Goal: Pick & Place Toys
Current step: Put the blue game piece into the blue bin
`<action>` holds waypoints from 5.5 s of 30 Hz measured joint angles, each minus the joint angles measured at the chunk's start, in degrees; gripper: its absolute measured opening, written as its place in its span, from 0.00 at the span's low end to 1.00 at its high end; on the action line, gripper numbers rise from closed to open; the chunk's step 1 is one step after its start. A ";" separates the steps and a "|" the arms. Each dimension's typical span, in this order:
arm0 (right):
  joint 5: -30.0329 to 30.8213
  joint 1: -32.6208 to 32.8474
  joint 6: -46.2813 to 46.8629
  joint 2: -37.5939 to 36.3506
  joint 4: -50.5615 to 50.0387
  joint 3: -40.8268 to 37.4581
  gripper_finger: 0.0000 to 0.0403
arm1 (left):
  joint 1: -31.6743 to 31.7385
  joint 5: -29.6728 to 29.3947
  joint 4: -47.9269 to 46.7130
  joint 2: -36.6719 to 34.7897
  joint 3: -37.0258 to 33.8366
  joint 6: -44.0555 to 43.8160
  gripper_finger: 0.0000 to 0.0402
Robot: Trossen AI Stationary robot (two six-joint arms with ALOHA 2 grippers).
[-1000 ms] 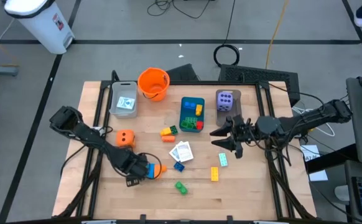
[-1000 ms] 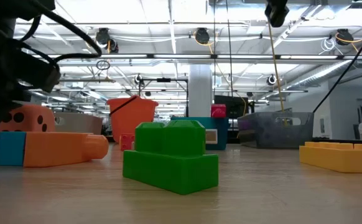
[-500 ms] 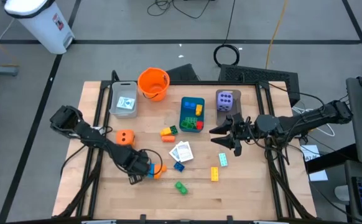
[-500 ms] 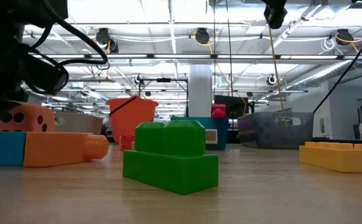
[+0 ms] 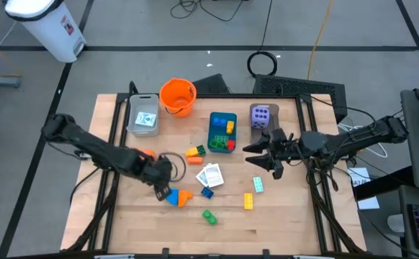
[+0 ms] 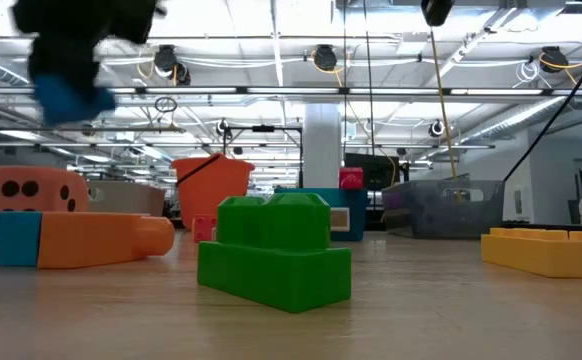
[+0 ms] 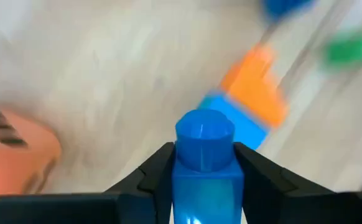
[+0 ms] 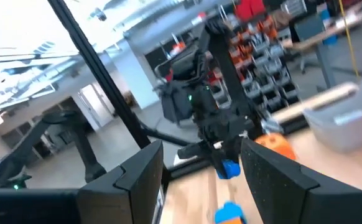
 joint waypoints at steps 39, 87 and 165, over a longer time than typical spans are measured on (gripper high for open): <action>1.66 -0.29 -8.27 14.82 24.18 5.93 0.52 | 19.28 -1.06 68.16 11.25 20.77 27.03 0.37; 6.09 -3.44 -7.49 14.78 31.48 5.93 0.03 | 18.27 -1.27 71.89 13.30 20.66 34.96 0.40; -6.08 -30.49 -10.49 55.01 -42.39 36.40 0.04 | 14.94 3.97 37.84 -16.00 20.72 42.56 0.68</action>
